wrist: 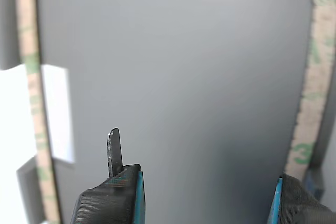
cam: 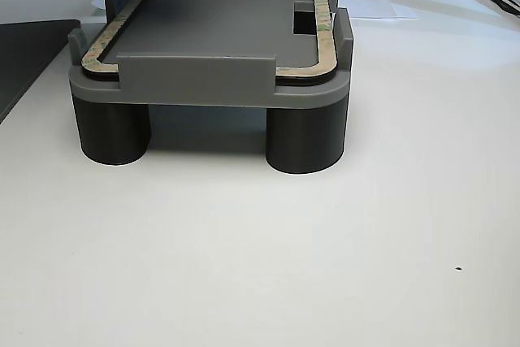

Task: Move top rectangular frame to the holder.

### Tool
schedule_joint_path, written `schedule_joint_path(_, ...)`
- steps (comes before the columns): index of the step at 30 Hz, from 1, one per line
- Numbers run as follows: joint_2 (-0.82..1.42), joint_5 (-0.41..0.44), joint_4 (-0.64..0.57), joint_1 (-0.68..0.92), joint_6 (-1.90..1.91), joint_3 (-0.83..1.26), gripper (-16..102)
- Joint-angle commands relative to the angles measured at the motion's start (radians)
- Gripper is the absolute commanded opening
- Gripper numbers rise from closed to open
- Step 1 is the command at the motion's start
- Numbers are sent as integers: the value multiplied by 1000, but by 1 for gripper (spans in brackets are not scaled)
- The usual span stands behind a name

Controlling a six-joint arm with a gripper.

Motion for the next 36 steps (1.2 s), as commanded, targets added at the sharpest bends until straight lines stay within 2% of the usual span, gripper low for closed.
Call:
schedule_joint_path(1,52,109,8,3,-104,-98,100)
schedule_joint_path(5,129,221,-11,8,-460,-112,100)
schedule_joint_path(7,199,268,-58,3,-643,-67,100)
schedule_joint_path(13,555,287,-279,-100,-1367,270,100)
schedule_joint_path(15,706,272,-400,-150,-1540,445,100)
schedule_joint_path(18,900,166,-512,-236,-1740,655,100)
schedule_joint_path(23,1108,-18,-532,-397,-1879,861,100)
schedule_joint_path(26,1227,-91,-545,-468,-1904,996,100)
schedule_joint_path(33,1517,-141,-614,-523,-1974,1312,100)
schedule_joint_path(36,1583,-144,-592,-523,-1974,1387,100)
